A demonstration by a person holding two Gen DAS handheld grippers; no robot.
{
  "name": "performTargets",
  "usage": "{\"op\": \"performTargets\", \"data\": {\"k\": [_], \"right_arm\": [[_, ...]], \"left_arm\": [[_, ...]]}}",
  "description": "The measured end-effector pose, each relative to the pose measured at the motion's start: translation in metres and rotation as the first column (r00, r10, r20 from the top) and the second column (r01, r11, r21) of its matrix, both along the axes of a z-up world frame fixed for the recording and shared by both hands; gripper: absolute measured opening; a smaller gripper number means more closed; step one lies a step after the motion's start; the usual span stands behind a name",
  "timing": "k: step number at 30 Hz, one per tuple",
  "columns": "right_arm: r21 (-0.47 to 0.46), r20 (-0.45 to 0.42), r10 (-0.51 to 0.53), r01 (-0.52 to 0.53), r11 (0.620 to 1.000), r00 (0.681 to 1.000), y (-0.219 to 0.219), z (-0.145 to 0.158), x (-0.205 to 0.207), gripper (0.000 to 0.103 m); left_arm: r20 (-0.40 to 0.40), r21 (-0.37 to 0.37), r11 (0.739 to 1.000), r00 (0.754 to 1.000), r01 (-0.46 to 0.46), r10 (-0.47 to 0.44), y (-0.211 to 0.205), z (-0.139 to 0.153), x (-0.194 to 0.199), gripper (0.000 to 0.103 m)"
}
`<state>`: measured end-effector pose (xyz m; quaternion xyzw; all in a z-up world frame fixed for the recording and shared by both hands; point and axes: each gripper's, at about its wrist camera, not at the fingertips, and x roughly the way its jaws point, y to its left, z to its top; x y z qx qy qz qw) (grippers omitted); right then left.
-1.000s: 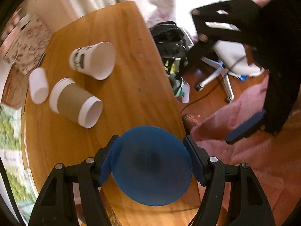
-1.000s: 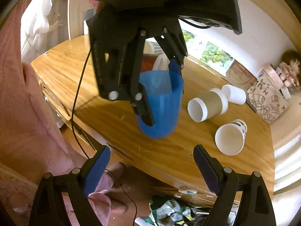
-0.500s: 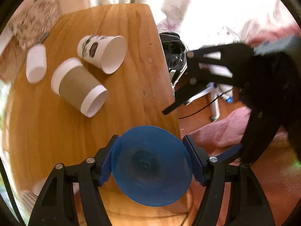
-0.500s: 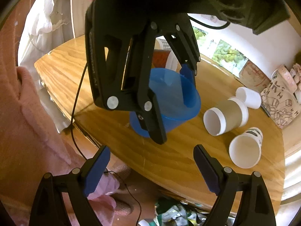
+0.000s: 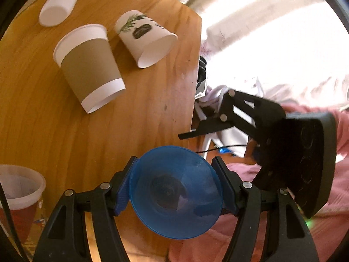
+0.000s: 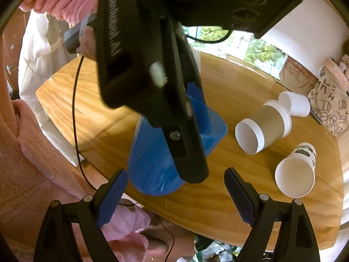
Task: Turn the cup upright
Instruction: 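Grasp the blue cup with the right gripper while the left gripper releases it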
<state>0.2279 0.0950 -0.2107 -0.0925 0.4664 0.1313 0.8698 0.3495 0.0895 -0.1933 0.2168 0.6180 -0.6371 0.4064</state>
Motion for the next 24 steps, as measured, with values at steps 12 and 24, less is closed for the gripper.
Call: {"op": "performTargets", "data": {"k": [12,24], "right_arm": [[0.071,-0.03,-0.045,0.047,0.996,0.999,0.0,-0.004,0.012,0.09],[0.138,-0.041,-0.146,0.15,0.979,0.988,-0.005,-0.008,0.029,0.09]], "left_arm": [[-0.127,0.061,0.996,0.989,-0.062,0.069,-0.008,-0.019,0.019,0.073],[-0.116,0.1,0.99,0.987,-0.104,0.115,-0.009,-0.038,0.04,0.073]]}}
